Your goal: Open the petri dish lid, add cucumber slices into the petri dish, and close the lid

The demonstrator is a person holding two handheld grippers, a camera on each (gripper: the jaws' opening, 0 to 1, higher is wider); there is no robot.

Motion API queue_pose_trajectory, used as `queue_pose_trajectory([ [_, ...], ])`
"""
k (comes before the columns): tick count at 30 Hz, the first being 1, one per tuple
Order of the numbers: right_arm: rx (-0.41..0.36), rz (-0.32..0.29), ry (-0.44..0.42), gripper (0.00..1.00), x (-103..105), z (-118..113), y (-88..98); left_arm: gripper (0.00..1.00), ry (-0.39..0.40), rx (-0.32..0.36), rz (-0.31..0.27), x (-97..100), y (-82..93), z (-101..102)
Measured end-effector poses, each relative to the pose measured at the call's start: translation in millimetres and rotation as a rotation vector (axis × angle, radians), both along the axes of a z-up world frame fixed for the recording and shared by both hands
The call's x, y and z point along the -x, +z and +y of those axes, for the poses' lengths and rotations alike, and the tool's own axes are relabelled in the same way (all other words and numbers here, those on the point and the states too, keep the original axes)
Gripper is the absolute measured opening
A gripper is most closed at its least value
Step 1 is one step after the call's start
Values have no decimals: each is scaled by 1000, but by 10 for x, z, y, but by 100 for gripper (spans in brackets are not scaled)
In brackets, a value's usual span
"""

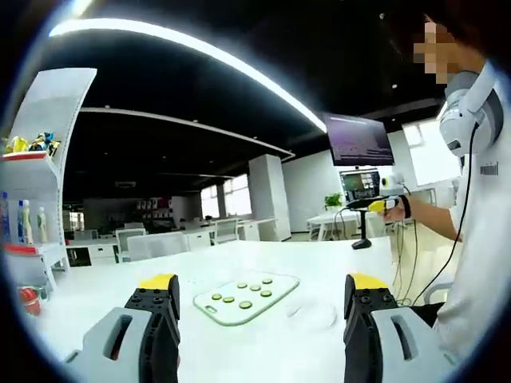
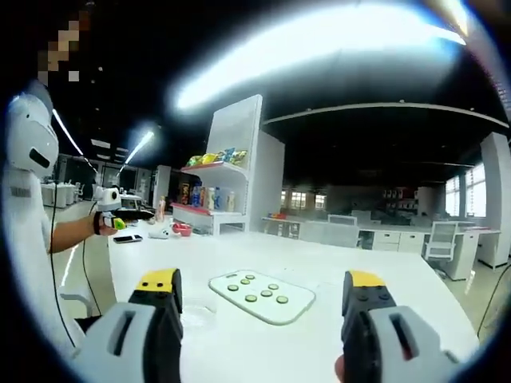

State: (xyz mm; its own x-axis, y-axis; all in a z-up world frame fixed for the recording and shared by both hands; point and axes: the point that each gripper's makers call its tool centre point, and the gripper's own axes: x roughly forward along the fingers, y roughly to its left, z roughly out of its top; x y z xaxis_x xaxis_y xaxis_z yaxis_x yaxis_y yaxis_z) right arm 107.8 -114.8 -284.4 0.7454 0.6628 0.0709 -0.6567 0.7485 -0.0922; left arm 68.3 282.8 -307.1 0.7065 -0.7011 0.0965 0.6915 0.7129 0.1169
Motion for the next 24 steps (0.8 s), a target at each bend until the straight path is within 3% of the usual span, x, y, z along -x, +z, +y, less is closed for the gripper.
queue_pose_trajectory([
  [3,-31,7,37,82,16,64,6,85,-6,-19,6,-16,-37,-39],
  [12,-17,19,110,82,32,240,-65,85,-52,-40,34,-26,-105,-163],
  [24,78,53,270,83,74,622,-291,85,-141,-90,50,-35,-142,-454],
])
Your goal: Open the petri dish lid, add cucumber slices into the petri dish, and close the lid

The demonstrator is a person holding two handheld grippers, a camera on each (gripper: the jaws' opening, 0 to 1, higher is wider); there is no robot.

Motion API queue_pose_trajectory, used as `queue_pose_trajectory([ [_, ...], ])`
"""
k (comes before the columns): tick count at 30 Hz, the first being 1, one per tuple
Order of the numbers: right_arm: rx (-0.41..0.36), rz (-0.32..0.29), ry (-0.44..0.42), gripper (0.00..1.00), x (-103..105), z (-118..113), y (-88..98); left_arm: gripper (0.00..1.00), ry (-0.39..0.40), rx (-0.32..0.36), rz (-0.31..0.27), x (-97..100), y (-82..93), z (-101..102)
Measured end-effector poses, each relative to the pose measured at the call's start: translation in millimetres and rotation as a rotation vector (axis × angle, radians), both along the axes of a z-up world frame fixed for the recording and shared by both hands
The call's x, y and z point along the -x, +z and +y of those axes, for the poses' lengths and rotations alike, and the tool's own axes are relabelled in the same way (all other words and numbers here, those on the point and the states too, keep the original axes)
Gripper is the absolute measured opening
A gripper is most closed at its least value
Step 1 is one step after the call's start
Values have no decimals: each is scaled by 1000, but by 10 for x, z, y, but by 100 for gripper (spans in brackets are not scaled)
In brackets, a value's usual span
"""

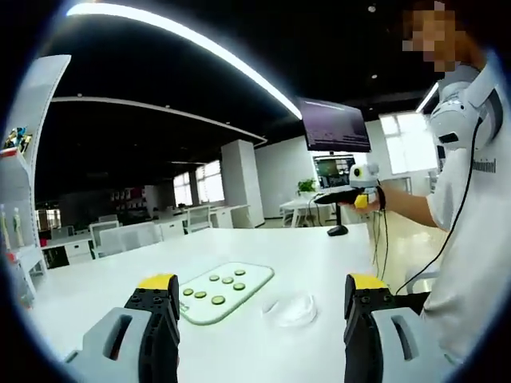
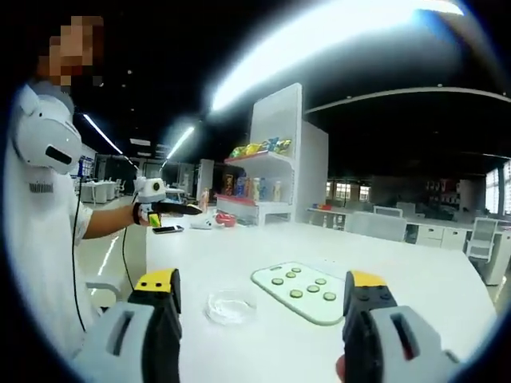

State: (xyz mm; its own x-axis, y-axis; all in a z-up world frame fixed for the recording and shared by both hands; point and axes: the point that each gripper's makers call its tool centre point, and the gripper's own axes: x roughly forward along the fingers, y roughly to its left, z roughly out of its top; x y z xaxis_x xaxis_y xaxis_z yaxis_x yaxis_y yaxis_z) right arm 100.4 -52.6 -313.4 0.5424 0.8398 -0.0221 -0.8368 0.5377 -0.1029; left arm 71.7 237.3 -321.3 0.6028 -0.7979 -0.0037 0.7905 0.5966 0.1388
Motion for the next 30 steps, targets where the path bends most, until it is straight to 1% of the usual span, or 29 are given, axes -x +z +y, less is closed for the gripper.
queue_pose_trajectory([
  [5,18,17,46,83,8,121,-96,85,-30,-18,11,-10,-67,-106],
  [11,40,31,73,84,-13,234,-174,85,-55,-31,34,-38,-177,-205],
  [15,62,44,94,84,-21,324,-243,85,-69,-34,62,-77,-284,-274],
  [23,117,79,150,84,27,542,-472,85,-97,-99,100,-142,-552,-405],
  [27,138,98,176,84,32,636,-573,85,-115,-106,124,-151,-659,-464],
  [30,156,113,199,83,59,713,-646,85,-125,-122,129,-162,-726,-488],
])
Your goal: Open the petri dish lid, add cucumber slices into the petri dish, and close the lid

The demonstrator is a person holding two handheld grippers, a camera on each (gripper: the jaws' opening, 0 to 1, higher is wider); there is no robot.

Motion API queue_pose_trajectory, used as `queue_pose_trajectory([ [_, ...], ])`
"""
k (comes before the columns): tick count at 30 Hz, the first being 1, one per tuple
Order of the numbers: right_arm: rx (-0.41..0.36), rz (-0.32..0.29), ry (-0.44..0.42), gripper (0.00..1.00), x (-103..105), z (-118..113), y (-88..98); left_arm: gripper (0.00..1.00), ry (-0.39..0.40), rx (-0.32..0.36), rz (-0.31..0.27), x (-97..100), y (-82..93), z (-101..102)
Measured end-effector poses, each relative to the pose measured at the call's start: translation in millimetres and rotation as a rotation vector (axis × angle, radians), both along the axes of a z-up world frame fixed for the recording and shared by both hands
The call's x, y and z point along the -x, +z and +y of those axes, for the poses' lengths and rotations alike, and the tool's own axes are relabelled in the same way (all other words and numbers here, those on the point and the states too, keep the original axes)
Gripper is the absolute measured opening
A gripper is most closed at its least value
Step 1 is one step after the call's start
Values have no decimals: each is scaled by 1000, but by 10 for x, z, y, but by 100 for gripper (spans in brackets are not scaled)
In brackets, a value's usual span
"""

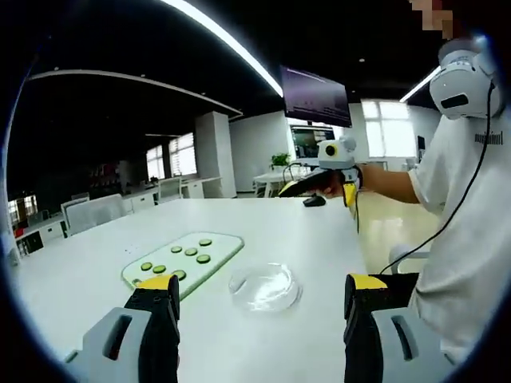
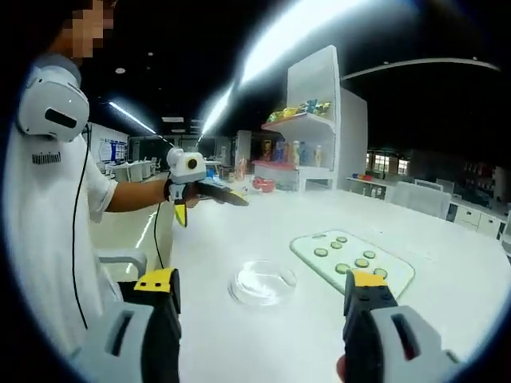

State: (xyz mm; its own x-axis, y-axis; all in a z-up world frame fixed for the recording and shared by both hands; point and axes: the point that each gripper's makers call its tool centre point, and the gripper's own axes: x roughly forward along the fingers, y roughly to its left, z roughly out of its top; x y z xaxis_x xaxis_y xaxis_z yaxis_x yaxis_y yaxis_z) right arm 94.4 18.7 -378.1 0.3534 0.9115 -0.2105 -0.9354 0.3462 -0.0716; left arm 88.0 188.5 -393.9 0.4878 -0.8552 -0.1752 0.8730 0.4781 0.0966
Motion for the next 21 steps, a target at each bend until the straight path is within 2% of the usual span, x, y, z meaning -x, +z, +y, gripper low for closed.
queue_pose_trajectory([
  [12,48,23,55,83,-45,163,-205,87,-25,-49,43,-70,-261,-60],
  [21,101,33,63,83,-136,221,-460,87,-44,-68,55,-118,-377,-145],
])
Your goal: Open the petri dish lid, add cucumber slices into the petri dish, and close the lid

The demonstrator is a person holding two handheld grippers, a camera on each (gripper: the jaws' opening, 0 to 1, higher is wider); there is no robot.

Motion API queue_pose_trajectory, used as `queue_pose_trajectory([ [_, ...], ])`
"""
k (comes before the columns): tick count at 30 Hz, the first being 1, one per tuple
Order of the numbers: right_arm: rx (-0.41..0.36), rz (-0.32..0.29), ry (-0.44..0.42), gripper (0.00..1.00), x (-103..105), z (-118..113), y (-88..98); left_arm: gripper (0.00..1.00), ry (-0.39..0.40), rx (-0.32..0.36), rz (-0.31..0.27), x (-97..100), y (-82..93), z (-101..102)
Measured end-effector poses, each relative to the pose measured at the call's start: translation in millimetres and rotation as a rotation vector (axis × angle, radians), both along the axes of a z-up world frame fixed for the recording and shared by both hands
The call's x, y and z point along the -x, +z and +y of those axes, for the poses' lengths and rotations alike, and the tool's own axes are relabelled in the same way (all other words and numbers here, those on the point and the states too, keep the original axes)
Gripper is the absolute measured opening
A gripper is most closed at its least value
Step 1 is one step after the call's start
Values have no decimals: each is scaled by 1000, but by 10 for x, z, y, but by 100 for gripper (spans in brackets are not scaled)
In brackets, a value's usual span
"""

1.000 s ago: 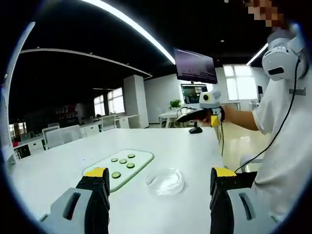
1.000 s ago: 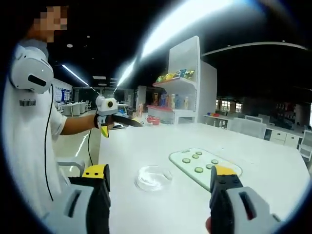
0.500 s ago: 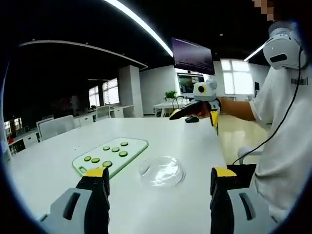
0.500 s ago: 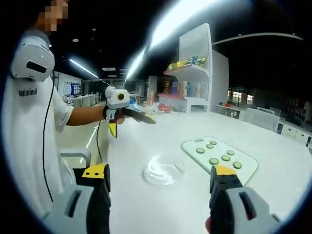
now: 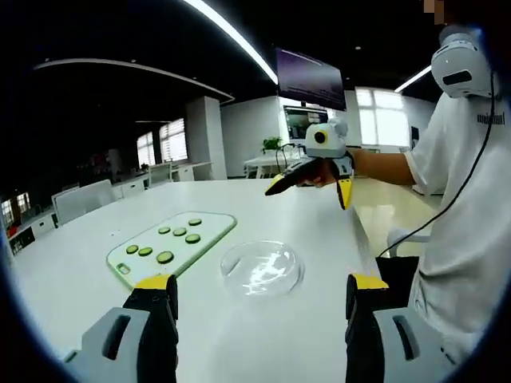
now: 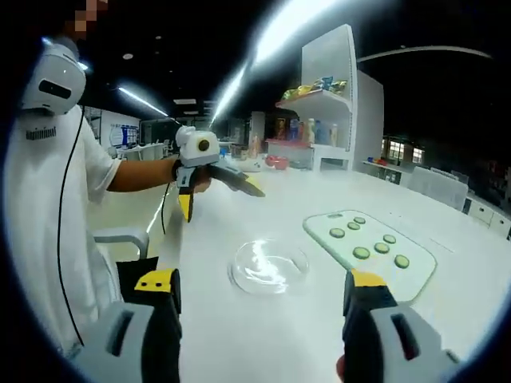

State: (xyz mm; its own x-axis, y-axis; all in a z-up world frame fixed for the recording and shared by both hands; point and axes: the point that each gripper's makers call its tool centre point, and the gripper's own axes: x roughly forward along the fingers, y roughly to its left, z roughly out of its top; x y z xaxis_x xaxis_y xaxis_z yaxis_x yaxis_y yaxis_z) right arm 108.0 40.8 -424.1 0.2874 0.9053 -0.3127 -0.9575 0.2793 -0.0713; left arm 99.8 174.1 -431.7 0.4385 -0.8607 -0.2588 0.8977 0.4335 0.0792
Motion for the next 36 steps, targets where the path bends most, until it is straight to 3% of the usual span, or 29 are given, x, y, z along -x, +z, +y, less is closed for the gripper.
queue_pose_trajectory([
  [14,32,18,29,83,-77,158,-168,87,-45,-3,22,-46,-97,-278],
  [36,92,35,95,83,-176,429,-343,87,-82,-60,54,-161,-338,-438],
])
